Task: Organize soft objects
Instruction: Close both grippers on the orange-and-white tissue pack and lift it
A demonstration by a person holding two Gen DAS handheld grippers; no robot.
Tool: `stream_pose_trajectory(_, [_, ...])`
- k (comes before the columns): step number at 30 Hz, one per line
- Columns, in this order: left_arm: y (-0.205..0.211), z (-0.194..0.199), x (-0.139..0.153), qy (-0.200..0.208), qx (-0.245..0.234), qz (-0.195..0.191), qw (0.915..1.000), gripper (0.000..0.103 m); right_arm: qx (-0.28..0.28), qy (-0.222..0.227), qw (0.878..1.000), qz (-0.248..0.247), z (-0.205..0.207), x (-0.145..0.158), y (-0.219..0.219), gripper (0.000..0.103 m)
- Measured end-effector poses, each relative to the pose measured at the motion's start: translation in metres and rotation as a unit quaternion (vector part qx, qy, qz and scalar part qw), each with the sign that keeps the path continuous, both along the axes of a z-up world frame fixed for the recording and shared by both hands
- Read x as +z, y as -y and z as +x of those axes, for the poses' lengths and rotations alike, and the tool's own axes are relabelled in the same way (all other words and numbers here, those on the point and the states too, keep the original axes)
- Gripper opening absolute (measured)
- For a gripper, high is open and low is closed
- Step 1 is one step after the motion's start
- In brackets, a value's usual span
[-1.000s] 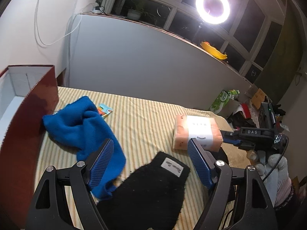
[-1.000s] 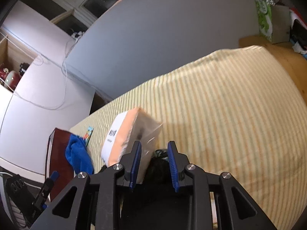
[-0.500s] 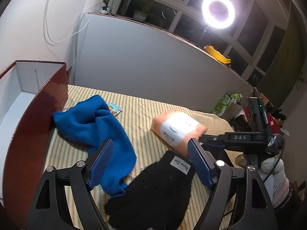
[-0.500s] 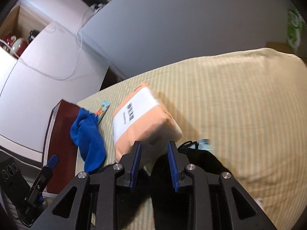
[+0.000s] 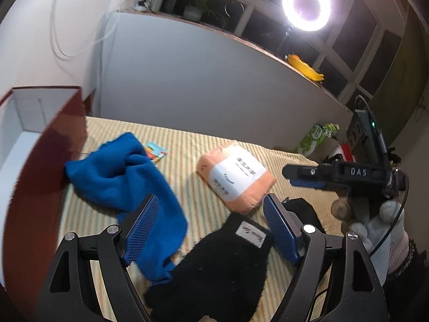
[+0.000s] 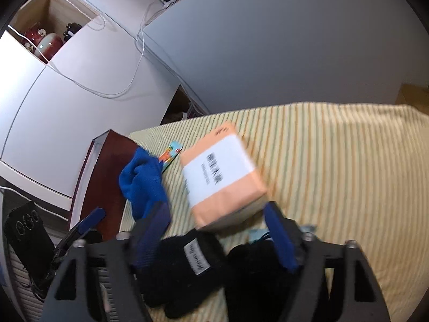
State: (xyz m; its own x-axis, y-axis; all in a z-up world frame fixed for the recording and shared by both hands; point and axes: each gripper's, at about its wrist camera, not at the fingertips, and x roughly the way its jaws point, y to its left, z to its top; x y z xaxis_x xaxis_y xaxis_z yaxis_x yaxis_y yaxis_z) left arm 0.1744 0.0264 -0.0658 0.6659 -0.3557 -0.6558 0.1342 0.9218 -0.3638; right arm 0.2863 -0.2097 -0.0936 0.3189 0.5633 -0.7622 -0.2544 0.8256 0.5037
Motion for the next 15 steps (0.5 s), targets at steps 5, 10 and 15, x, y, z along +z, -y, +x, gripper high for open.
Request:
stream_pose_trajectory(5, [0.025, 0.026, -0.014, -0.042, -0.030, 0.002, 0.9987, 0.081, 0.014, -0.009, 0.999, -0.034, 0.026, -0.003, 0.005, 0.073])
stream_pose_trajectory(10, [0.046, 0.047, -0.028, -0.074, -0.049, -0.003, 0.9960, 0.081, 0.030, -0.042, 0.998, -0.027, 0.046, -0.020, -0.001, 0.073])
stream_pose_trajectory(15, [0.055, 0.064, -0.043, -0.101, -0.049, -0.007, 0.9936, 0.081, 0.042, -0.057, 0.997, -0.027, 0.053, -0.036, -0.013, 0.073])
